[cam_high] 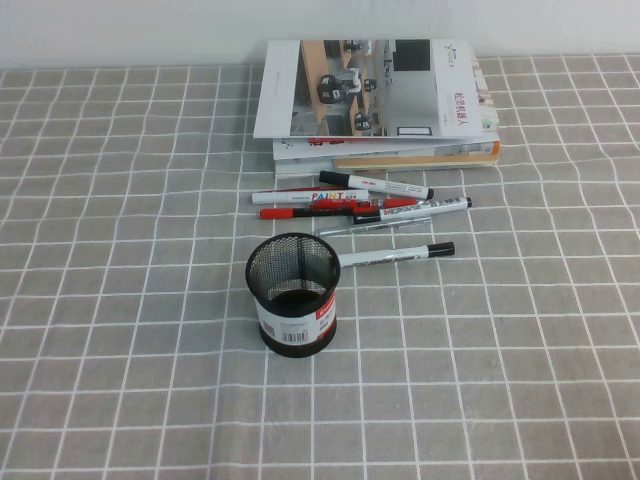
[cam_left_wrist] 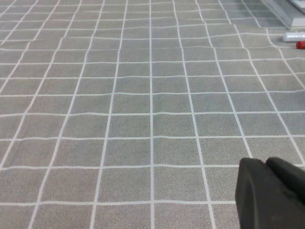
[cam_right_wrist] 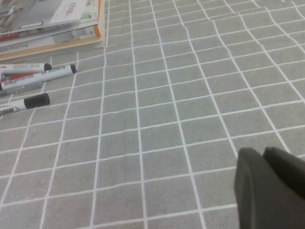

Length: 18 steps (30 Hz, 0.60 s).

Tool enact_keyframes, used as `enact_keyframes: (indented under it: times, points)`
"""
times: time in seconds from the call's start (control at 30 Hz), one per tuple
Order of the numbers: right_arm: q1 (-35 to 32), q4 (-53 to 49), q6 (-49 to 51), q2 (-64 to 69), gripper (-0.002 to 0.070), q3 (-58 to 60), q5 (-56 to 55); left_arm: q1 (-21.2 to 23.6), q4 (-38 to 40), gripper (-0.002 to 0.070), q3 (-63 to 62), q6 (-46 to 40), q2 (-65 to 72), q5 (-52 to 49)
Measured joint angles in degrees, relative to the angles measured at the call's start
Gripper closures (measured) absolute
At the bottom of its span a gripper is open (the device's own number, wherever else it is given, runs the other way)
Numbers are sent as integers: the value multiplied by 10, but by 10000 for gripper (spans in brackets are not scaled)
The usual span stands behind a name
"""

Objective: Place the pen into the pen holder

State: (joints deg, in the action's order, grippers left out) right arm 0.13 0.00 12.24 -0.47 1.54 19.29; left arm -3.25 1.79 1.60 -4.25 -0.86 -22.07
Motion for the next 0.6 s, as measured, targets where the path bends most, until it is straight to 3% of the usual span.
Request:
enact_keyframes:
  times: [0.33,0.43,0.6]
  points:
    - [0,36,0,0,689,0,-40,0,0,678,0,0,0,0]
    - [0,152,1,0,689,0,-75,0,0,678,0,0,0,0]
    - [0,515,1,0,689,0,-111,0,0,678,0,0,0,0]
